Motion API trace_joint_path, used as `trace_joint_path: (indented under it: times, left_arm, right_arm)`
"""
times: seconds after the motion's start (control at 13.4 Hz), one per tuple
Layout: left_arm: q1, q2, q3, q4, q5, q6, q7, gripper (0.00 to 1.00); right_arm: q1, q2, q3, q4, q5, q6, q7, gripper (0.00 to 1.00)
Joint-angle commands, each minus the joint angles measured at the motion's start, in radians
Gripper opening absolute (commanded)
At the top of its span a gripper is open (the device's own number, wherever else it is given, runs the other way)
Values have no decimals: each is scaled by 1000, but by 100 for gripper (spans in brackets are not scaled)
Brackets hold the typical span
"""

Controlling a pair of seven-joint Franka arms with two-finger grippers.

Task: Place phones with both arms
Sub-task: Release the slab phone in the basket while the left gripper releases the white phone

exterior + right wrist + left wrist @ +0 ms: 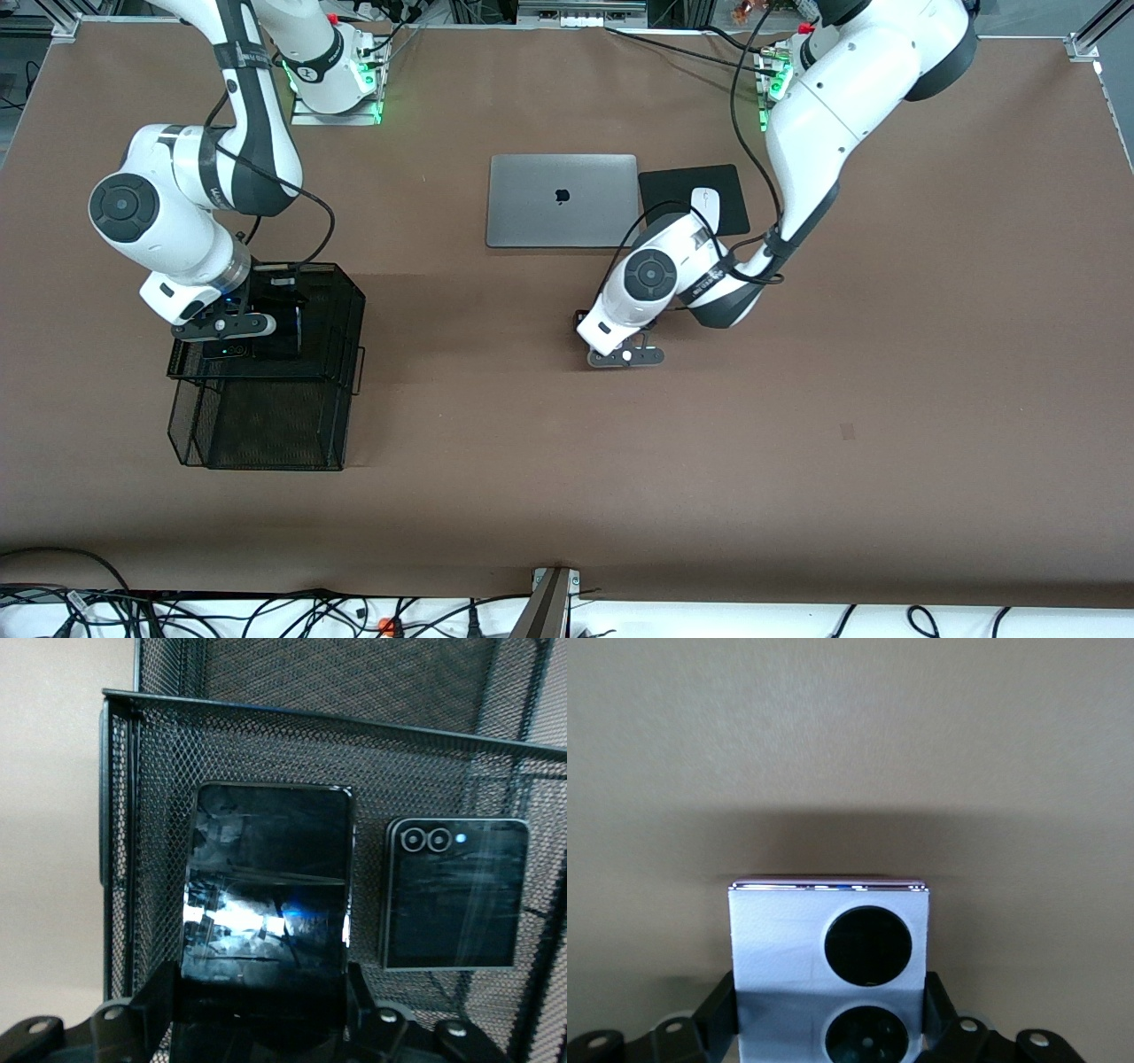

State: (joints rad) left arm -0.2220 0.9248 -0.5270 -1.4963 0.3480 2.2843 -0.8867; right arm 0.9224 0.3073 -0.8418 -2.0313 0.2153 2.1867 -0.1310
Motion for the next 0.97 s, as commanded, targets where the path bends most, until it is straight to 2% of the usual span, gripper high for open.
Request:
trace_joint_path:
  times: [0.0,0.07,0.15,0.22,0.52,0.74,0.89]
  left_arm:
    - [-19,-1,24,33,-1,-8,-14,100]
    - [-10,-21,24,34,6,-15,-12,100]
    - [6,-44,24,33,6,-34,-12,100]
    - [13,-76,22,34,5,-80,-14,100]
    - [114,-237,16,36,-3,-235,32,100]
    - [199,-352,15,71,-10,-385,199,100]
    - [229,-400,12,143,-9,-574,308,100]
  right_arm:
    - [10,24,-5,3,62,18,-19,0]
    - [9,30,-3,5,73,18,-19,8]
    - [9,35,-2,5,94,18,-19,56]
    - [9,44,-2,9,110,16,-19,100]
    - [9,38,-5,42,114,-19,-22,100]
    - [9,32,-20,179,102,-218,-18,100]
    - [6,36,-34,319,79,-385,-12,100]
